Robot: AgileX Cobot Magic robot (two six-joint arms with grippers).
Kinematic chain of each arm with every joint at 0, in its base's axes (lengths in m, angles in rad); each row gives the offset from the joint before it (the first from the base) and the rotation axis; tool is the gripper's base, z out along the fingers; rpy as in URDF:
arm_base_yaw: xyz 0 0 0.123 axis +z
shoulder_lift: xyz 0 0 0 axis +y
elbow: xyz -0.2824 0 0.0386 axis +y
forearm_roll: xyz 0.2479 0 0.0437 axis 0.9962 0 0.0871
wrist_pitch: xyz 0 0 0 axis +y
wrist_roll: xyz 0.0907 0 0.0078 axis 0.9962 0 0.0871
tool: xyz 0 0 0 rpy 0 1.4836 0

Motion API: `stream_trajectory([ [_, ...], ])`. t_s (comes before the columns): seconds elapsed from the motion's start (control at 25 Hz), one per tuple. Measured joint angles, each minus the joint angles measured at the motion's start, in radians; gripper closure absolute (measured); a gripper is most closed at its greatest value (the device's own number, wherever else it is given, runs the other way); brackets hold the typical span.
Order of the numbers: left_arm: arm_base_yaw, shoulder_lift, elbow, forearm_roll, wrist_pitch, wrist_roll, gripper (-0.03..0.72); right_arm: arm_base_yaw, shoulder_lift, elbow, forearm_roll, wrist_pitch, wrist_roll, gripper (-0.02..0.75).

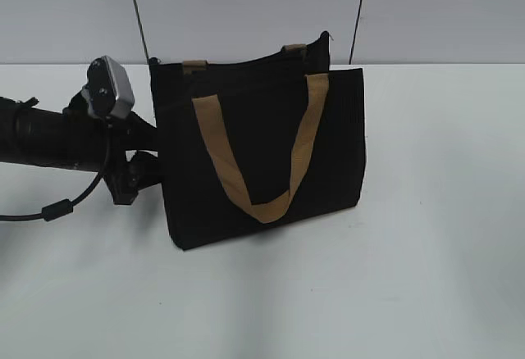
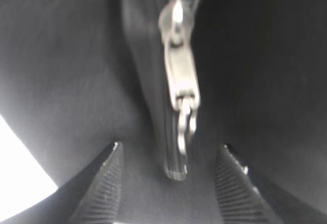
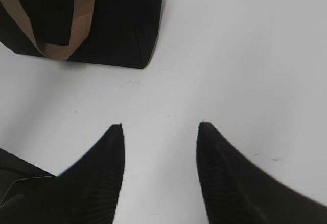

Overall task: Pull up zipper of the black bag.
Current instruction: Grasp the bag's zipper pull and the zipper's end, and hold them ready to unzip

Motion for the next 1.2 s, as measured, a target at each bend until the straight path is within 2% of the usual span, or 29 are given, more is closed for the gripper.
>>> stream_trajectory([
  [0.2, -0.012, 0.025, -0.02, 0.0, -0.009, -0.023, 0.262, 0.0, 0.0, 0.0, 0.0, 0.0, 0.0, 0.372],
  [0.32, -0.013, 0.03, -0.021, 0.0, -0.016, -0.03, 0.302, 0.0, 0.0, -0.001, 0.0, 0.0, 0.0, 0.372],
  [0.4, -0.013, 0.03, -0.021, 0.0, -0.019, -0.031, 0.367, 0.0, 0.0, -0.001, 0.0, 0.0, 0.0, 0.372],
  [0.56, -0.013, 0.029, -0.021, -0.001, -0.021, -0.04, 0.601, 0.0, 0.0, -0.001, 0.0, -0.003, -0.027, 0.372],
  [0.72, -0.013, -0.003, -0.021, 0.001, -0.031, -0.087, 0.611, 0.0, 0.029, -0.04, 0.0, -0.003, -0.046, 0.372],
  [1.04, -0.013, -0.173, -0.021, 0.001, -0.11, -0.186, 0.611, 0.0, 0.15, -0.286, 0.028, 0.005, -0.055, 0.372],
  [1.2, -0.013, -0.258, -0.021, 0.126, -0.145, -0.334, 0.611, 0.052, 0.244, -0.392, 0.062, 0.016, -0.067, 0.372],
])
